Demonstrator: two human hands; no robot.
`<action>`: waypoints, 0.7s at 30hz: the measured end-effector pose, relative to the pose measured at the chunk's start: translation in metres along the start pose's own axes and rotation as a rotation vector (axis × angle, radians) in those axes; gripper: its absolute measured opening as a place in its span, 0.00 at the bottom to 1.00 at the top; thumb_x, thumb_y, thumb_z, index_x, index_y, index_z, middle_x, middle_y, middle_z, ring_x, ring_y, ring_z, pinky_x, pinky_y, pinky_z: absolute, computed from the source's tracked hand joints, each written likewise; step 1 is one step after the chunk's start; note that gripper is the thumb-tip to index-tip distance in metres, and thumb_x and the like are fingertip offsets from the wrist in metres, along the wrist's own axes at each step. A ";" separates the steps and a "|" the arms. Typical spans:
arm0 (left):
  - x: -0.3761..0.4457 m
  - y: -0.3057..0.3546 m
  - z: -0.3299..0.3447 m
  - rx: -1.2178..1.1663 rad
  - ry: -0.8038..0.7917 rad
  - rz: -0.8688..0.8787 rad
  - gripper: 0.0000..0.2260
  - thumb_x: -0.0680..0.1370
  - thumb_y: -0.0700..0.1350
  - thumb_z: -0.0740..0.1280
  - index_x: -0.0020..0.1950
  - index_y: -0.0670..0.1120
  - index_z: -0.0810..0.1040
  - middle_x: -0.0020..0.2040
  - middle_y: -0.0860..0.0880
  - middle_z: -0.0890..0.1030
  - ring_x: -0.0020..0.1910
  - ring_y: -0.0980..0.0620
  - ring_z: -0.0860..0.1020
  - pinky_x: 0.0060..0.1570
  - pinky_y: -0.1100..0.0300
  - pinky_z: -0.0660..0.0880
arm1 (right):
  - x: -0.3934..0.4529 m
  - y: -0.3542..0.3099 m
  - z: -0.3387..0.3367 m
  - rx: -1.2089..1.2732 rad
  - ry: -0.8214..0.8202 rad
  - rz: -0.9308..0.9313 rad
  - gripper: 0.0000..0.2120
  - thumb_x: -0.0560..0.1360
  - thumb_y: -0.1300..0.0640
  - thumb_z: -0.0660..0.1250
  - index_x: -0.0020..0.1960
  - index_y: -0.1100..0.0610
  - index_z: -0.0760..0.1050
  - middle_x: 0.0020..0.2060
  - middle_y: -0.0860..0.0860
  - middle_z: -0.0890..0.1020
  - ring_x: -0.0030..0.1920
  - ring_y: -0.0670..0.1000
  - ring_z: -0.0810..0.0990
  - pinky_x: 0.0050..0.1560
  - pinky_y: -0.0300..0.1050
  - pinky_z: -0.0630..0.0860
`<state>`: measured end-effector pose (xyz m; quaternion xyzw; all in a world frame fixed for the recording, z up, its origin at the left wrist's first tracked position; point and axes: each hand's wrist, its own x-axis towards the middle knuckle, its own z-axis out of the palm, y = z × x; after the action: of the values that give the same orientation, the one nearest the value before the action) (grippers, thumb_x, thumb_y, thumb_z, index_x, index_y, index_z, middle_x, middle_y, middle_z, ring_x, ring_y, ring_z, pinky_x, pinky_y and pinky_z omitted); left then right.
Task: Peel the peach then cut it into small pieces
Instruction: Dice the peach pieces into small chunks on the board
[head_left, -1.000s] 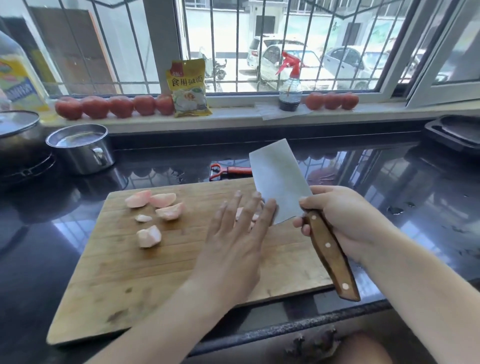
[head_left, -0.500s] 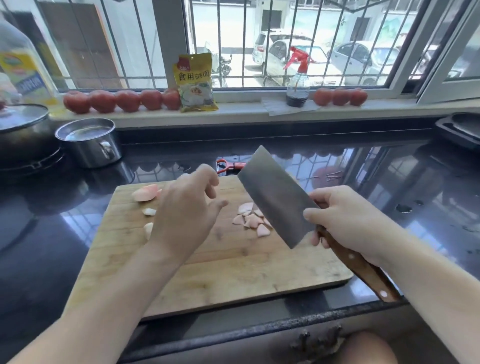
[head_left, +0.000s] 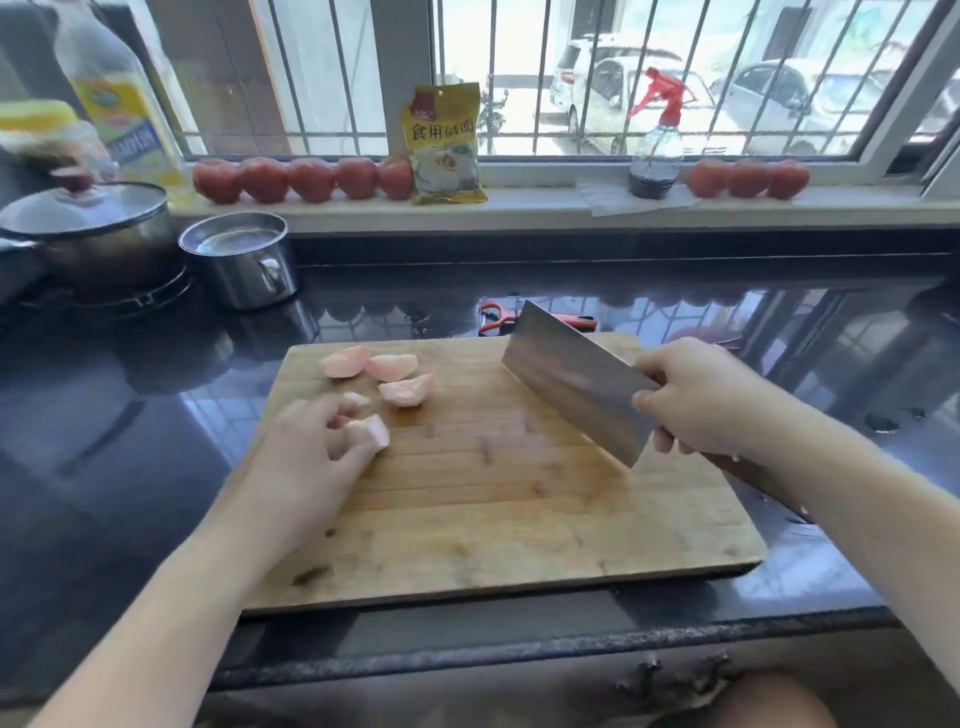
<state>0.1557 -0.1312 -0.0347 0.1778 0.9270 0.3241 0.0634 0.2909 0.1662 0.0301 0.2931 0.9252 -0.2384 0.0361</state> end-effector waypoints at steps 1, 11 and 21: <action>0.000 0.000 0.002 0.007 -0.006 0.013 0.14 0.79 0.56 0.71 0.63 0.61 0.76 0.58 0.58 0.76 0.56 0.53 0.77 0.57 0.50 0.75 | 0.004 0.004 -0.002 0.001 0.026 0.007 0.12 0.77 0.64 0.59 0.42 0.53 0.78 0.26 0.52 0.83 0.25 0.50 0.78 0.28 0.41 0.75; 0.001 0.006 0.016 0.006 0.014 0.126 0.05 0.79 0.54 0.72 0.46 0.59 0.77 0.53 0.58 0.76 0.49 0.58 0.73 0.51 0.54 0.70 | 0.008 0.025 -0.009 0.316 0.070 0.010 0.10 0.76 0.65 0.63 0.42 0.55 0.80 0.30 0.59 0.84 0.27 0.53 0.76 0.36 0.51 0.73; 0.021 0.047 0.045 0.049 -0.225 0.290 0.16 0.80 0.48 0.70 0.67 0.59 0.75 0.59 0.58 0.73 0.66 0.53 0.73 0.66 0.53 0.71 | 0.036 0.039 -0.022 0.712 0.164 0.095 0.03 0.76 0.70 0.64 0.46 0.67 0.77 0.35 0.62 0.77 0.26 0.54 0.77 0.25 0.43 0.72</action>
<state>0.1605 -0.0634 -0.0412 0.3459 0.8865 0.2852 0.1148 0.2842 0.2234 0.0259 0.3481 0.7695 -0.5191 -0.1313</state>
